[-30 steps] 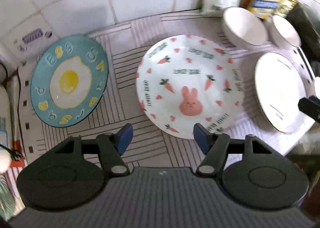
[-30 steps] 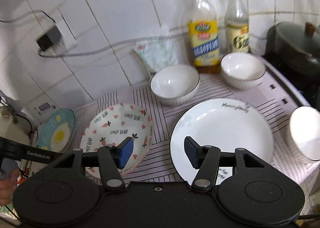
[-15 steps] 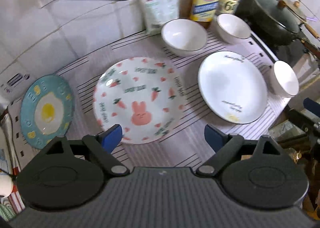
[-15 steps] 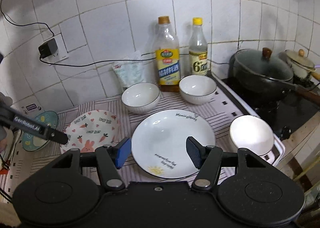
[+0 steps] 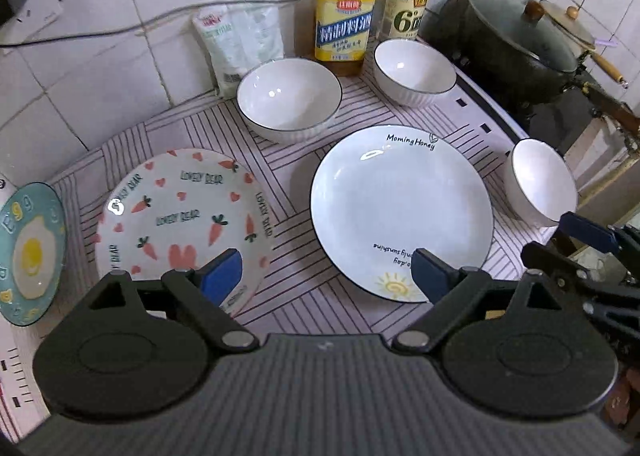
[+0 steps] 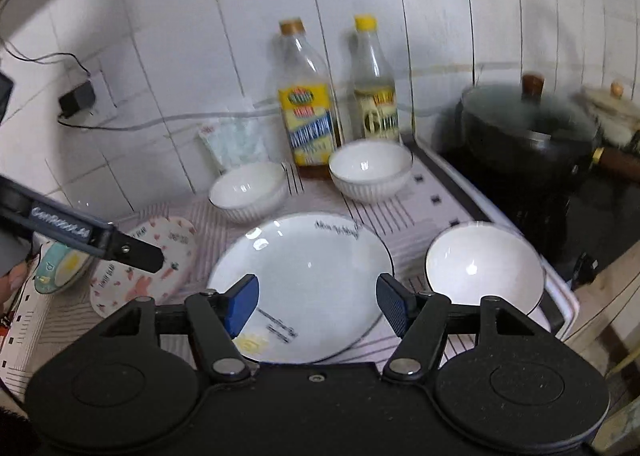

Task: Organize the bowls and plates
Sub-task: 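Move both grippers to the white Morning Honey plate rim and close, then lift the white plate with both grippers and carry it over the bunny plate, then lower the white plate onto the bunny plate and open both grippers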

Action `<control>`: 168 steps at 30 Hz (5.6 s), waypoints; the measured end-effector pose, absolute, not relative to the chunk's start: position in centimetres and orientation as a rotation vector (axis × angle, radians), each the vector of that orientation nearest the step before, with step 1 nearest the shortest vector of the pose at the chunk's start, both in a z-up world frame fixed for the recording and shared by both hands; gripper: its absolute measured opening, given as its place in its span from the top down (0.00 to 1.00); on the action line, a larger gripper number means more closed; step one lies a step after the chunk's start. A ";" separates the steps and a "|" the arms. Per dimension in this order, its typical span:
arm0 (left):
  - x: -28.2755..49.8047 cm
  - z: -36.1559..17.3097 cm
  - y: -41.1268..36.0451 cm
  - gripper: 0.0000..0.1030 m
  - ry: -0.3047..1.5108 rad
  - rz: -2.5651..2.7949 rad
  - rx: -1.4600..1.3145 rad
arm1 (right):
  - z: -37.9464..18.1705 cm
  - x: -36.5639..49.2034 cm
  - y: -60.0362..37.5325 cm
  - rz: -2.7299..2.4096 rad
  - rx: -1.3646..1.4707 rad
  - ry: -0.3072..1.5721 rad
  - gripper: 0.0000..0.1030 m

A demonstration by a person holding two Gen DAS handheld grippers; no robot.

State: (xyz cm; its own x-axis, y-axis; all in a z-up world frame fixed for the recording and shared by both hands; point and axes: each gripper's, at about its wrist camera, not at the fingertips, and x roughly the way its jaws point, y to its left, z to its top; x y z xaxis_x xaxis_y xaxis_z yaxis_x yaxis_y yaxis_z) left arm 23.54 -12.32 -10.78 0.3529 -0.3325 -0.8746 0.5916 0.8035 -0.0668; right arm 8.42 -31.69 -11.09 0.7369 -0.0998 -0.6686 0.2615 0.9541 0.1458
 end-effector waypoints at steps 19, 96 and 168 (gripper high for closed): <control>25.7 -19.6 -14.9 0.15 1.246 -0.490 0.152 | -19.0 12.0 -35.8 -0.078 0.285 0.843 0.40; 22.8 -12.4 -6.6 0.73 1.180 -0.433 -0.053 | -11.1 13.3 -32.1 0.158 0.260 0.890 0.76; 27.7 -15.1 4.5 0.81 1.367 -0.067 -0.363 | -16.0 27.7 -16.1 0.225 -0.281 0.941 0.63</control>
